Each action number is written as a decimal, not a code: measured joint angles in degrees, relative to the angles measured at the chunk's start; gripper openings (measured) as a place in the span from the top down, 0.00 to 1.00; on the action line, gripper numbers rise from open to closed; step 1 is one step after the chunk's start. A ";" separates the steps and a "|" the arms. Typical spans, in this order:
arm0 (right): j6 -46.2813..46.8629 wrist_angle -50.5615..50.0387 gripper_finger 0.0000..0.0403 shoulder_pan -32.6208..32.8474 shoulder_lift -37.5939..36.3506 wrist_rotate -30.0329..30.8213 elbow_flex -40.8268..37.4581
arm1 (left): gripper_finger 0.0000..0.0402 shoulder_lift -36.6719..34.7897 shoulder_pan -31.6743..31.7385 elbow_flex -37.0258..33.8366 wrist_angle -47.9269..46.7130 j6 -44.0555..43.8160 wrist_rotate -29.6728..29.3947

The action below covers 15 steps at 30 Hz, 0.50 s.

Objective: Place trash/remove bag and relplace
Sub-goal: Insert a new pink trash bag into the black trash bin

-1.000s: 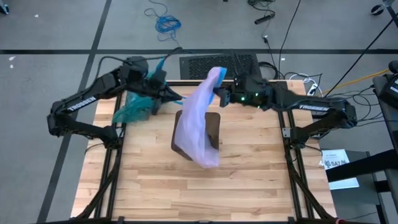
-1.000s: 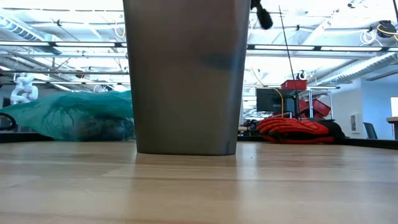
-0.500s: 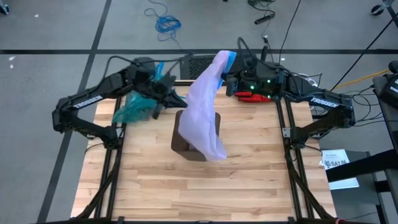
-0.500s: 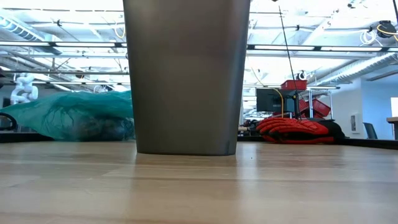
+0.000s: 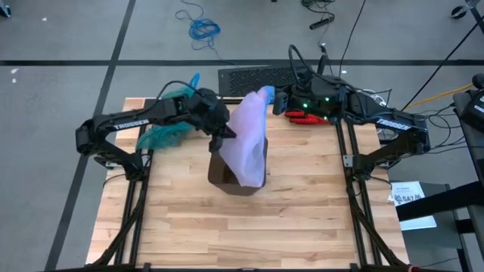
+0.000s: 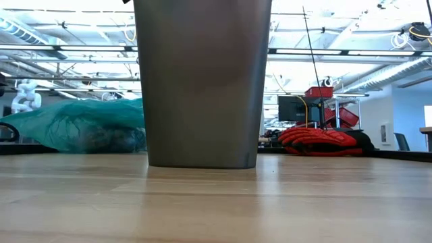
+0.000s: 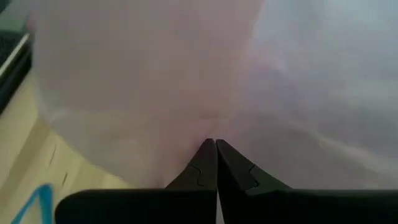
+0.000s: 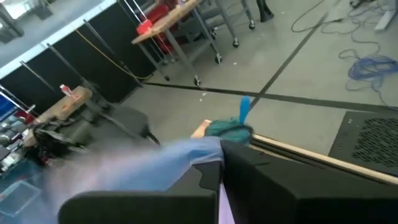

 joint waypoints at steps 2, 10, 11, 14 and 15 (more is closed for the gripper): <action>-0.36 -0.23 1.00 0.66 -0.01 0.99 0.82 | 1.00 0.00 0.42 -1.47 0.80 0.00 -0.44; -1.27 -0.21 1.00 2.76 0.03 2.37 2.87 | 1.00 -0.07 2.90 -3.74 3.89 -0.02 -0.65; -1.09 -0.23 1.00 3.07 0.03 2.37 2.87 | 1.00 -0.33 3.46 -3.76 3.68 -0.04 -0.67; -0.10 -0.57 1.00 4.26 0.20 2.35 2.95 | 1.00 -1.95 5.33 -3.82 2.92 -0.02 -0.77; 0.14 -0.68 1.00 4.65 0.26 2.33 2.96 | 1.00 -2.77 5.97 -3.70 2.78 -0.02 -0.90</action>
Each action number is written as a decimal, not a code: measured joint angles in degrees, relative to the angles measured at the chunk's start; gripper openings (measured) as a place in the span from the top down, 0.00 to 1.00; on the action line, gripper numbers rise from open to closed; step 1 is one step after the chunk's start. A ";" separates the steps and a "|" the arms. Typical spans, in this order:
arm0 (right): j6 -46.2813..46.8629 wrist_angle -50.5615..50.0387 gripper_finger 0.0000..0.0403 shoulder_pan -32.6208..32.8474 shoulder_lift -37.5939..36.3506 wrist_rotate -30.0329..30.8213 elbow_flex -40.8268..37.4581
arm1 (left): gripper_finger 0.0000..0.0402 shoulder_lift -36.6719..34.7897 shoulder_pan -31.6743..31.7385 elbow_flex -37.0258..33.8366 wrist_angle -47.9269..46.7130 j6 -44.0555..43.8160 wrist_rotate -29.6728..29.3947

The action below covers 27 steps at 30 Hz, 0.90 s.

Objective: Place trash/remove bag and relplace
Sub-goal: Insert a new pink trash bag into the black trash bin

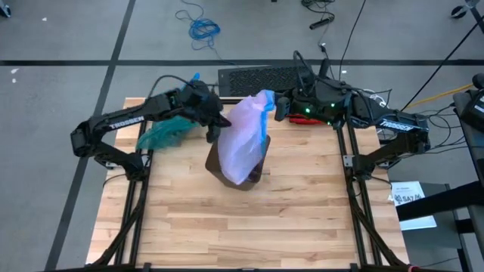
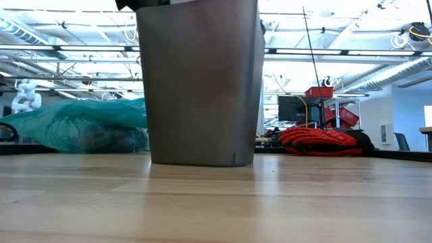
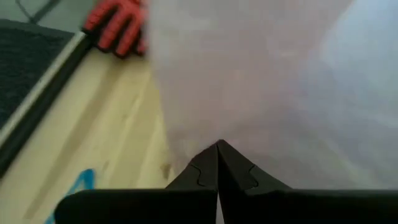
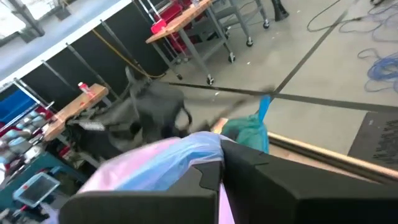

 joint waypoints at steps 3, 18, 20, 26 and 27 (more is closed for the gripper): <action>1.10 -0.23 1.00 1.23 0.64 -0.02 0.02 | 1.00 -2.59 1.55 1.75 -1.08 0.02 -0.03; 0.35 -2.75 1.00 -0.39 1.83 0.26 0.00 | 1.00 -13.31 3.44 13.08 -14.32 0.45 9.28; -0.30 -2.72 1.00 -0.41 1.76 0.22 0.00 | 1.00 -13.21 3.36 13.08 -17.68 1.42 8.77; -1.69 -2.72 1.00 -0.38 -0.25 1.22 0.00 | 1.00 -13.52 3.32 12.99 -19.39 1.53 8.60; -1.98 -2.77 1.00 -0.38 -0.72 1.94 0.00 | 1.00 -13.79 3.34 12.99 -19.27 1.57 8.58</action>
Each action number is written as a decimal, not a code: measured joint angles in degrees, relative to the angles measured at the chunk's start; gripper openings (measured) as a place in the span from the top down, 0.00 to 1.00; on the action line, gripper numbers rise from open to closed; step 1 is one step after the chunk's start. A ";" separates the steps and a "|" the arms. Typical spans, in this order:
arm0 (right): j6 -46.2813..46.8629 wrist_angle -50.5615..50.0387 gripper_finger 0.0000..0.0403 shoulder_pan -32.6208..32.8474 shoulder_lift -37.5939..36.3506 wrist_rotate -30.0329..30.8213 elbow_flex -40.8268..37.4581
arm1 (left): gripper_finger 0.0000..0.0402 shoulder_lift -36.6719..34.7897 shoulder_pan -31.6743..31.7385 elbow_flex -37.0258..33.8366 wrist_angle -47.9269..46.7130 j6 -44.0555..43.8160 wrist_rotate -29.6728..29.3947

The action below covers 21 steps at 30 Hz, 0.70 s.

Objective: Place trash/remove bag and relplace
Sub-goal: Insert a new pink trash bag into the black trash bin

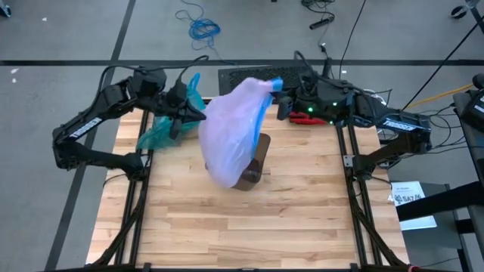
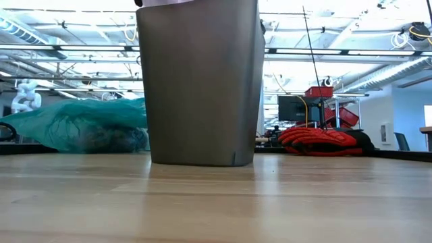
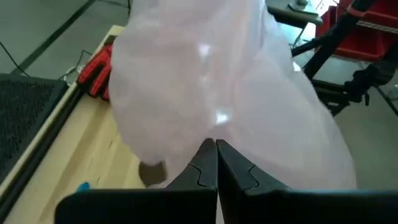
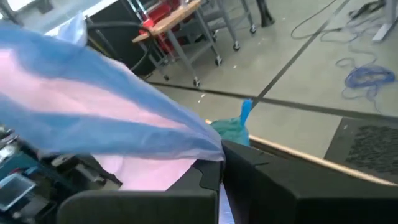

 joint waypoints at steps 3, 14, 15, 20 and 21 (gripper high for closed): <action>-1.01 -0.27 1.00 0.09 -1.39 1.39 0.00 | 1.00 -0.34 0.16 0.00 0.79 0.03 -0.08; -4.39 -1.59 1.00 0.87 -4.75 4.18 0.00 | 1.00 -0.39 -0.41 0.00 7.64 -0.13 5.24; -4.37 -2.08 1.00 0.87 -4.70 4.18 0.00 | 1.00 -0.45 -0.41 0.11 8.25 -0.57 7.49; -4.24 -3.45 1.00 0.87 -4.30 4.18 -0.01 | 1.00 0.48 -3.37 1.17 8.95 -1.55 14.42; -4.24 -3.48 1.00 0.87 -4.29 4.19 -0.02 | 1.00 1.25 -4.60 1.16 8.82 -1.23 14.24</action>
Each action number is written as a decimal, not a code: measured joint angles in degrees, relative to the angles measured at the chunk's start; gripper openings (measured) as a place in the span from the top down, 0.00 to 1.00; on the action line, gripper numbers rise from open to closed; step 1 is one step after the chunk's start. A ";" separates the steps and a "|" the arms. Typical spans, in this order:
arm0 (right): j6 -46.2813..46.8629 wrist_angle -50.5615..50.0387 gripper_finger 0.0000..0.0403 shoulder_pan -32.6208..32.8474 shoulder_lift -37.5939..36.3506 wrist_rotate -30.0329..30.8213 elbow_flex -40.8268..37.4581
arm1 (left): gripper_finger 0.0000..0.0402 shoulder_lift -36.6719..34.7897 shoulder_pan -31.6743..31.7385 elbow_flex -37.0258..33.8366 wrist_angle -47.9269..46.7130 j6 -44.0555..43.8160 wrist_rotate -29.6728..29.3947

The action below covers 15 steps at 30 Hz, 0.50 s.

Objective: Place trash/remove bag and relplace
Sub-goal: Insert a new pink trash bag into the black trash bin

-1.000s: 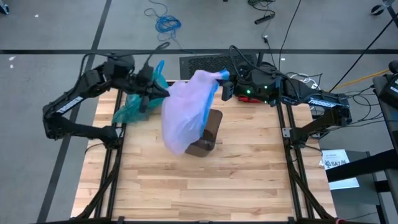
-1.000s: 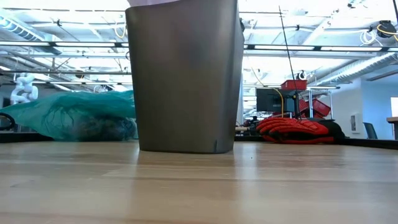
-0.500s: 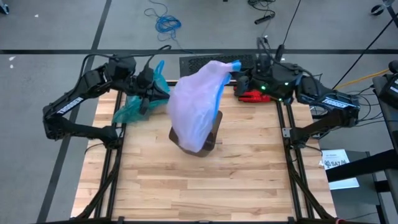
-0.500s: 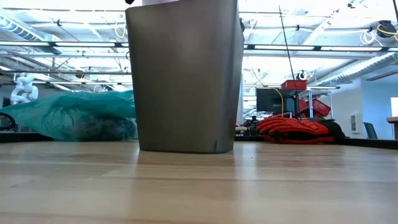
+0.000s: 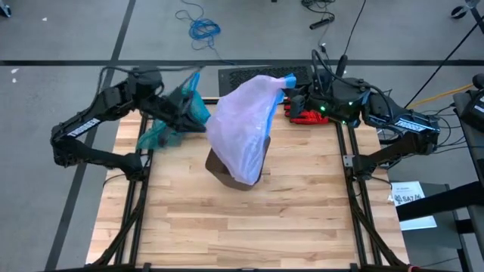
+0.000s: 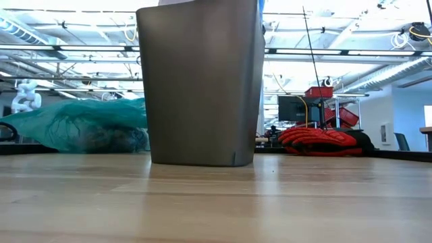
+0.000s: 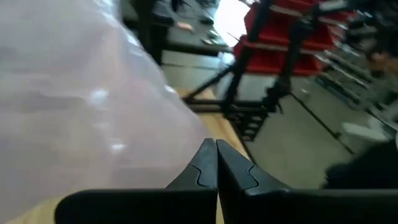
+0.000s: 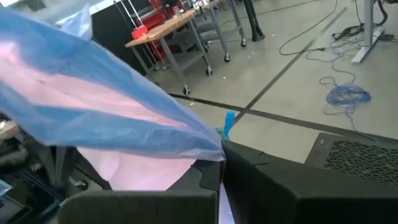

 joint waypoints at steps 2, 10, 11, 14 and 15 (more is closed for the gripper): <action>-0.17 0.06 1.00 -0.04 -0.02 0.46 0.00 | 1.00 1.67 -1.89 0.00 0.18 1.26 -1.08; -0.79 -0.40 1.00 -0.55 -0.02 2.86 0.00 | 1.00 11.52 -8.61 -0.09 1.73 3.23 -7.87; -0.81 -0.38 1.00 -0.55 0.00 2.90 0.00 | 1.00 12.46 -9.13 -0.09 1.71 3.26 -9.71; -1.10 -0.07 1.00 -0.55 -0.01 2.97 0.00 | 1.00 15.22 -10.33 -0.09 0.86 4.35 -17.63; -1.11 -0.05 1.00 -0.53 -0.02 2.97 0.00 | 1.00 16.01 -10.52 -0.09 0.82 4.66 -20.96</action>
